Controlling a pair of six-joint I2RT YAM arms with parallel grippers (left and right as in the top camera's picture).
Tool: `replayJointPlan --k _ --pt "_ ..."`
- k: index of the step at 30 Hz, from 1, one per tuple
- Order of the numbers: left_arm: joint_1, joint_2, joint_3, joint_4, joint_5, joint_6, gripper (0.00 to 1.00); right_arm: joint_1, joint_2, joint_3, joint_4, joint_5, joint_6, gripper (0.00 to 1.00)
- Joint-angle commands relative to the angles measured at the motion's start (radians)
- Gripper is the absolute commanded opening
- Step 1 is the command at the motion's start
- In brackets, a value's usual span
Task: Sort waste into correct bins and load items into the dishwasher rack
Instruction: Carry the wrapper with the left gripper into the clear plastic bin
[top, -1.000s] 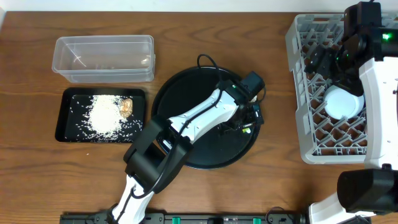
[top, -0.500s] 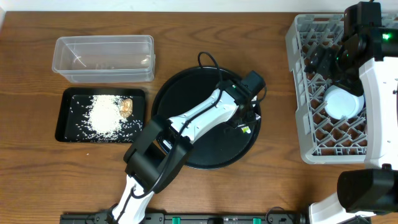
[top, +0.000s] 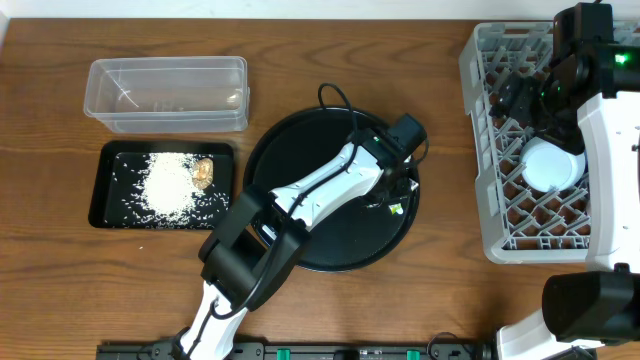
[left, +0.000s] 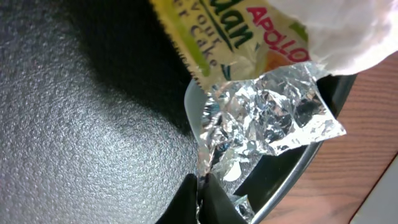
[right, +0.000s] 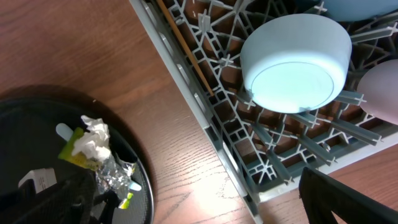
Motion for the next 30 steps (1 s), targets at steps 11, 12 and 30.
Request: replayJointPlan --k 11,12,30 --pt "0.041 -0.076 0.008 -0.068 0.026 0.006 0.06 0.003 0.003 0.002 0.000 0.004 -0.011 0.99" --pt "0.048 -0.089 0.008 -0.077 0.033 0.006 0.06 0.003 0.003 0.002 0.000 0.004 -0.011 0.99" --pt "0.239 -0.356 0.008 -0.269 0.051 0.068 0.06 0.003 0.003 0.002 0.000 0.004 -0.011 0.99"
